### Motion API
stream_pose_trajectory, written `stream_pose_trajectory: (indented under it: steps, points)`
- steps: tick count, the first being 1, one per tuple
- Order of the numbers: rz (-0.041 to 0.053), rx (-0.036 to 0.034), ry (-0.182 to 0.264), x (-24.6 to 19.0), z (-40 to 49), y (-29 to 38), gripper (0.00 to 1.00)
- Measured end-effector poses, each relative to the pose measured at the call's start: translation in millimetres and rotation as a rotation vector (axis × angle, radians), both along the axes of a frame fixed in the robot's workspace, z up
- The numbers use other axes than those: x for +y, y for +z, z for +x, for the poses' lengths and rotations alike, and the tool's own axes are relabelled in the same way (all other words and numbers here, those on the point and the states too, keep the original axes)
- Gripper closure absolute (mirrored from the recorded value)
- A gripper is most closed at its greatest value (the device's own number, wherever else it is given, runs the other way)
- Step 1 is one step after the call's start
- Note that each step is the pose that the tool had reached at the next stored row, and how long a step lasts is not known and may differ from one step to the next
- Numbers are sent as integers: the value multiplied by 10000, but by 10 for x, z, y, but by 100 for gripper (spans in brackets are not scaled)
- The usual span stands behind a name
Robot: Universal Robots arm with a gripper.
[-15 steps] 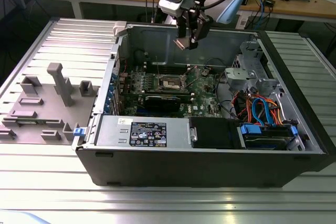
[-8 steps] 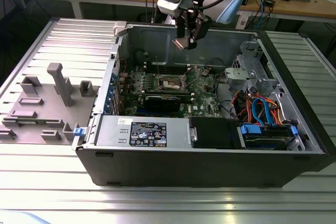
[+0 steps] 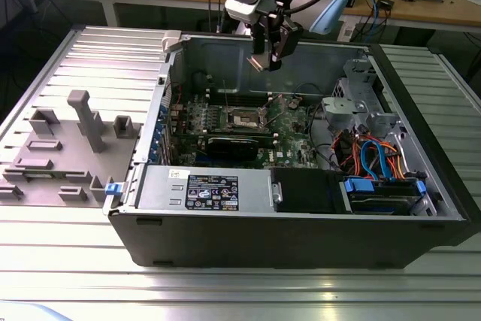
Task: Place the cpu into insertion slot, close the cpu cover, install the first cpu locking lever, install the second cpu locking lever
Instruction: 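Place the cpu into insertion slot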
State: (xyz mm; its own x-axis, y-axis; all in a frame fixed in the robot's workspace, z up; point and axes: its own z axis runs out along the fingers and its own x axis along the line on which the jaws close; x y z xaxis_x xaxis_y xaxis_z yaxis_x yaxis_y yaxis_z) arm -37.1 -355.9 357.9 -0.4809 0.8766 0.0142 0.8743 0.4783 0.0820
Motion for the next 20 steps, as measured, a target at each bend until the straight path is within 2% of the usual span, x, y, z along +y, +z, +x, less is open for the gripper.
stream_pose_trajectory:
  steps: [9,14,15,17,20]
  points:
    - [0,0,-43,0,-1,-1,46]
    - [1,0,-665,0,-1,-12,46]
    - [1,-1,-999,0,-1,-17,46]
    - [0,0,-1298,0,-1,-21,46]
    - [0,0,-1410,0,-1,-22,46]
